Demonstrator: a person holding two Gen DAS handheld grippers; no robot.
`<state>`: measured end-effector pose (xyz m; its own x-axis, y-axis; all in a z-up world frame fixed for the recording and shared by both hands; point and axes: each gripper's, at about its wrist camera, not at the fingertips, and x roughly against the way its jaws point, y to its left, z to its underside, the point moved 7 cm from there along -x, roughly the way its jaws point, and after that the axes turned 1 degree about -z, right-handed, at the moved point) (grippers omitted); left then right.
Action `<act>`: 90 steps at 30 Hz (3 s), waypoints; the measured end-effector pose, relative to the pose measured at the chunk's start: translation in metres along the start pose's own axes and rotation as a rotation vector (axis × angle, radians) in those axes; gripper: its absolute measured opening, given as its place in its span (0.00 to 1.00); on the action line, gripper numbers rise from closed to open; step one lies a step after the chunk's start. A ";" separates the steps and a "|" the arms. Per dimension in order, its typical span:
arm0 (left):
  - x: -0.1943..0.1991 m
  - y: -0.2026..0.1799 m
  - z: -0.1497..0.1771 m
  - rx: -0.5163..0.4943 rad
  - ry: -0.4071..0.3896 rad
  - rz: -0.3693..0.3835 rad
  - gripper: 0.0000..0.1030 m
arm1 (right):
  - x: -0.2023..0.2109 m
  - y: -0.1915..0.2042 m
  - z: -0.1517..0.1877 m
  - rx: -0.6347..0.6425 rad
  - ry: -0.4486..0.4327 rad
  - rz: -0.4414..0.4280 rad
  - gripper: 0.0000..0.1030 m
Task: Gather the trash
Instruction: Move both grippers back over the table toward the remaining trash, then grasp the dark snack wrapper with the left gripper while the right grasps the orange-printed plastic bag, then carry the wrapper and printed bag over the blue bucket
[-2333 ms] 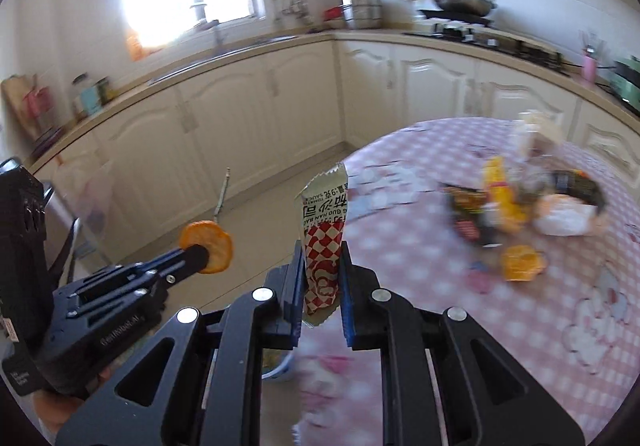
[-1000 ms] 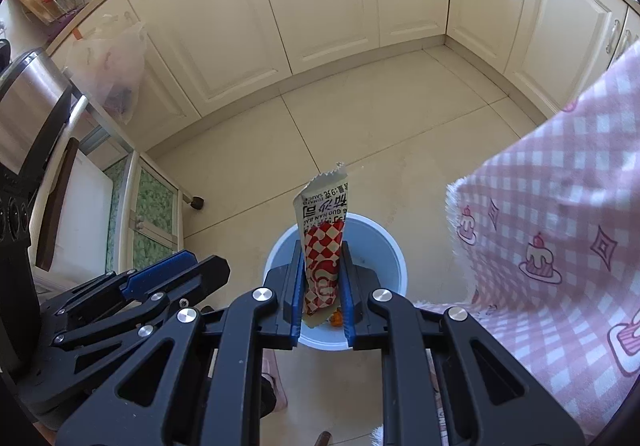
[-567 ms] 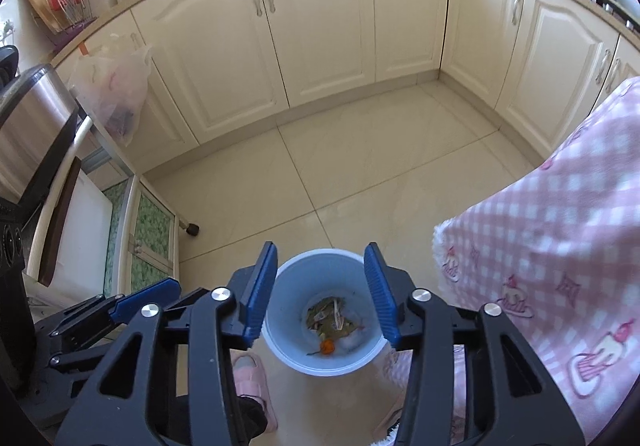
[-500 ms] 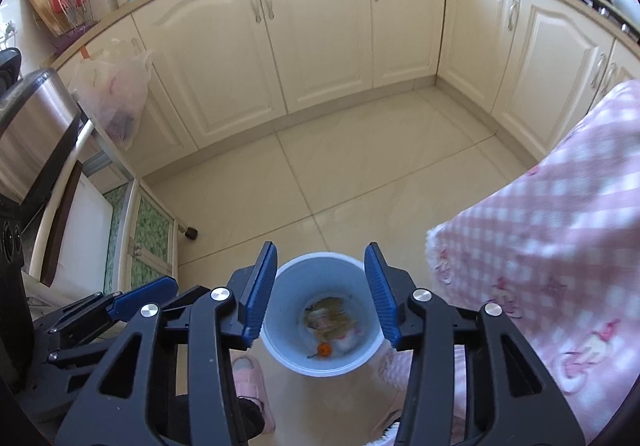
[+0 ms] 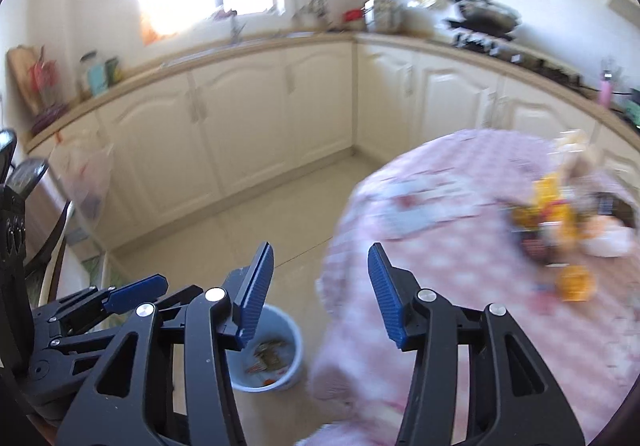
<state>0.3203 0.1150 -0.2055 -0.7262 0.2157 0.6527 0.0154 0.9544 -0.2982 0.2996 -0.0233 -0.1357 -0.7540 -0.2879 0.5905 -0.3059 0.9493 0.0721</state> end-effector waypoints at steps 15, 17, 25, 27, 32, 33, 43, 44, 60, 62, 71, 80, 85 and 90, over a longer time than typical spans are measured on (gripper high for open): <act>-0.022 -0.191 -0.002 -0.246 0.044 0.157 0.60 | 0.096 -0.207 0.028 -0.241 -0.076 0.274 0.50; -0.034 -0.204 -0.001 -0.264 0.061 0.159 0.60 | 0.094 -0.218 0.033 -0.261 -0.066 0.283 0.50; -0.087 -0.221 -0.019 -0.201 0.124 0.157 0.60 | 0.080 -0.255 0.045 -0.308 -0.016 0.295 0.52; -0.101 -0.222 -0.025 -0.155 0.139 0.164 0.60 | 0.075 -0.257 0.043 -0.315 -0.012 0.294 0.53; -0.129 -0.221 -0.029 -0.100 0.189 0.142 0.56 | 0.059 -0.259 0.034 -0.356 -0.004 0.244 0.53; -0.133 -0.223 -0.028 -0.106 0.195 0.143 0.45 | 0.056 -0.260 0.032 -0.376 -0.005 0.231 0.53; -0.133 -0.228 -0.024 -0.137 0.185 0.214 0.13 | 0.026 -0.272 0.020 -0.555 0.018 0.131 0.52; -0.129 -0.227 -0.023 -0.144 0.174 0.212 0.13 | 0.025 -0.272 0.019 -0.561 0.016 0.119 0.32; -0.047 -0.214 -0.034 -0.148 0.031 0.246 0.12 | 0.112 -0.232 0.001 -0.408 -0.137 0.184 0.06; -0.035 -0.214 -0.035 -0.146 0.014 0.252 0.12 | 0.124 -0.225 -0.003 -0.394 -0.157 0.184 0.06; 0.006 -0.170 -0.034 -0.090 -0.042 0.234 0.12 | 0.107 -0.153 -0.018 -0.294 -0.134 0.073 0.06; 0.026 -0.044 -0.027 0.058 -0.073 0.104 0.12 | 0.037 -0.032 -0.023 -0.151 -0.039 -0.099 0.06; 0.023 0.043 -0.010 0.160 -0.053 -0.007 0.12 | -0.011 0.040 -0.012 -0.078 0.044 -0.191 0.06; 0.001 0.110 0.013 0.227 0.018 -0.107 0.12 | -0.061 0.092 0.012 -0.021 0.148 -0.247 0.06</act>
<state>0.3119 0.2174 -0.2467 -0.7027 0.1212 0.7011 -0.2174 0.9017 -0.3738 0.3104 0.0798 -0.1752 -0.5649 -0.4902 0.6638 -0.4559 0.8559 0.2441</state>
